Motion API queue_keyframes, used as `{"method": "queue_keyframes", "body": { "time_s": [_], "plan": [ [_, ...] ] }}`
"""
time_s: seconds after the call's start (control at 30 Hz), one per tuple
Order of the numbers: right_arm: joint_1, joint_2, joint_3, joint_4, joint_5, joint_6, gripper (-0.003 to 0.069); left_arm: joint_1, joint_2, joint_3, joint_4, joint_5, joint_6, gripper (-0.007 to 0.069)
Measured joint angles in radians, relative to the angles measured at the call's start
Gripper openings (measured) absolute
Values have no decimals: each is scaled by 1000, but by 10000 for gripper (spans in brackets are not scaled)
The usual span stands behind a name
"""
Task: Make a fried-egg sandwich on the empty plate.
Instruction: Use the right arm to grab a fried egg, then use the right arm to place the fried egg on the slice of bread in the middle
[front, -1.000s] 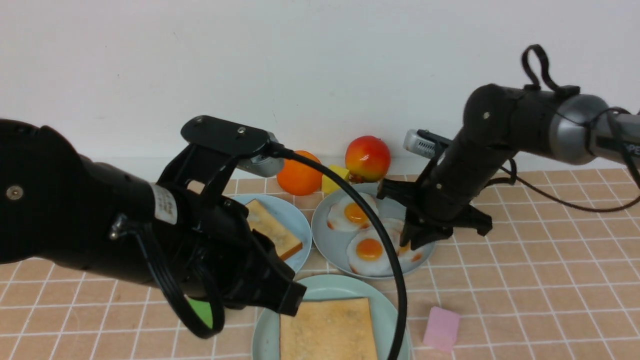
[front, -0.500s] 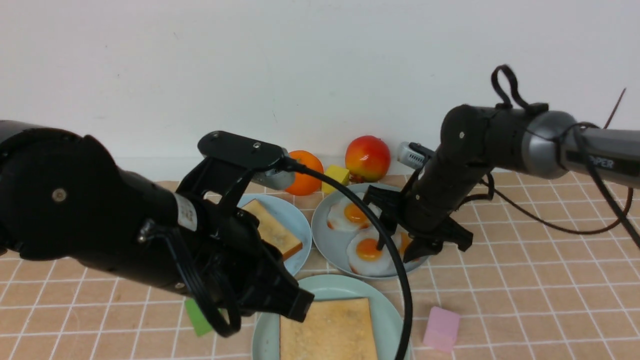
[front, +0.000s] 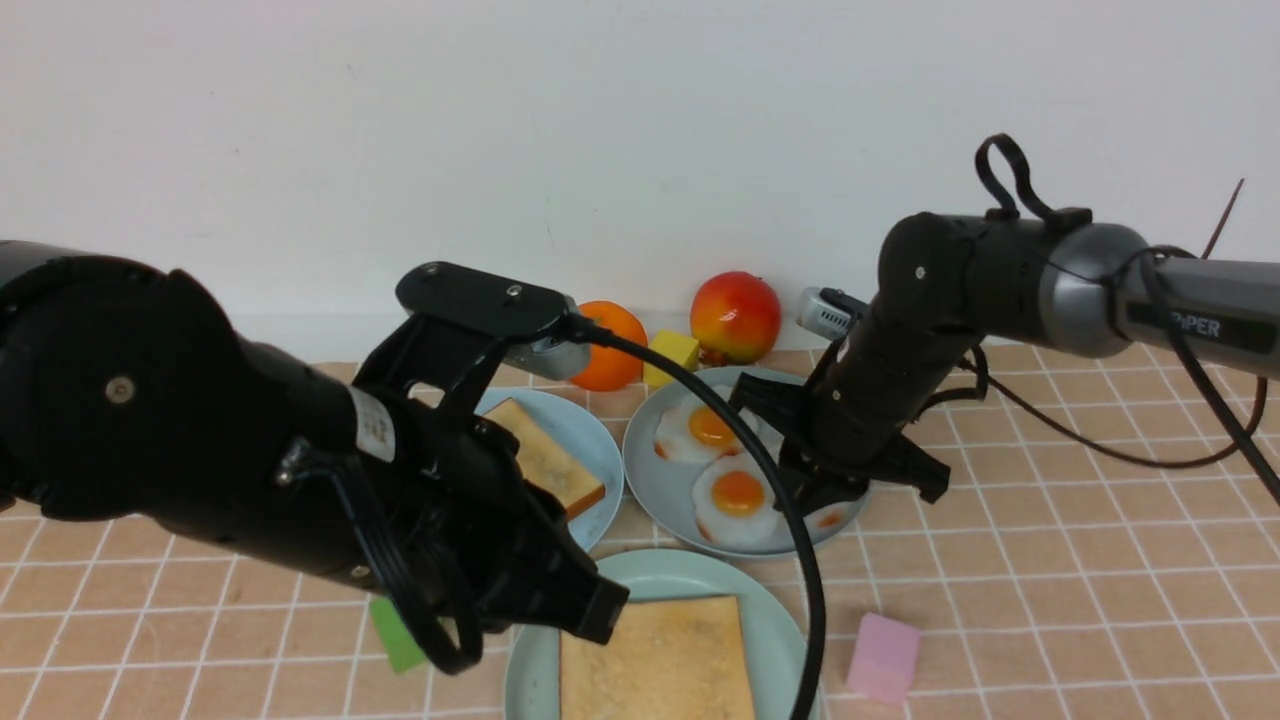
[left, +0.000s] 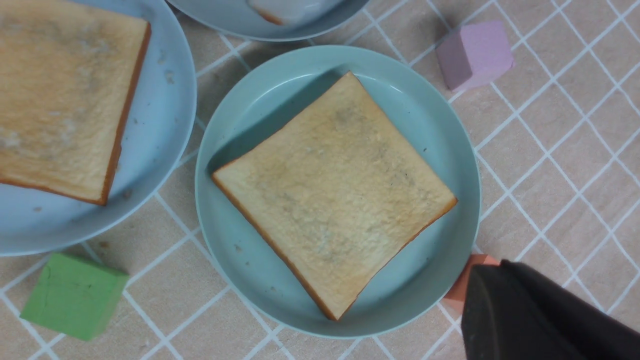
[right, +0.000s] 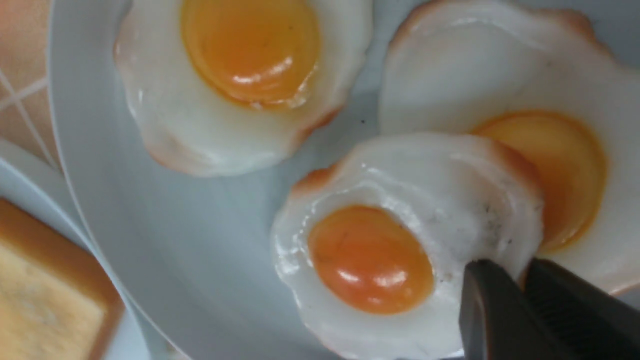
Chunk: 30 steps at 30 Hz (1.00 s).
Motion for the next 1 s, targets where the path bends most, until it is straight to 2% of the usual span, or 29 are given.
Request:
{"method": "queue_keyframes", "body": {
  "time_s": [0.07, 0.13, 0.17, 0.2, 0.37, 0.5, 0.53, 0.57, 0.6, 0.63, 0.67, 0.73, 0.77, 0.87, 1.0],
  "plan": [
    [0, -29, 5, -30, 26, -57, 38, 0, 0, 0, 0, 0, 0, -4],
    [0, -54, 7, -44, 35, -97, 30, 0, 0, 0, 0, 0, 0, -3],
    [0, -96, 9, -57, 53, -158, 32, 0, 0, 0, 2, 0, 0, -2],
    [0, -96, 9, -57, 53, -158, 32, 0, 0, 0, 3, -1, 0, -2],
    [0, -243, 9, -31, 113, -440, 32, 0, 0, 0, 74, -66, -44, 1],
    [0, -280, 27, 123, 176, -668, 32, 0, 6, 0, 234, -157, -201, 4],
    [0, -280, 46, 177, 175, -710, 32, 5, 13, 0, 274, -174, -249, 4],
    [1, -280, 46, 177, 174, -710, 32, 7, 14, 0, 274, -177, -259, 4],
    [3, -278, 105, 289, 164, -788, 32, 29, 31, 0, 323, -196, -342, 4],
    [4, -277, 112, 299, 159, -796, 32, 41, 37, 0, 330, -199, -359, 4],
    [11, -276, 171, 374, 131, -863, 32, 79, 53, 0, 345, -204, -409, 4],
    [22, -276, 214, 427, 102, -919, 32, 115, 70, 0, 347, -205, -441, 4],
    [33, -276, 261, 487, 61, -998, 32, 160, 86, 0, 339, -205, -468, 4],
    [65, -269, 335, 596, -7, -1132, 32, 253, 119, 0, 284, -205, -480, 6],
    [102, -243, 365, 655, -42, -1211, 43, 316, 161, 0, 227, -216, -481, 15]
  ]
}}
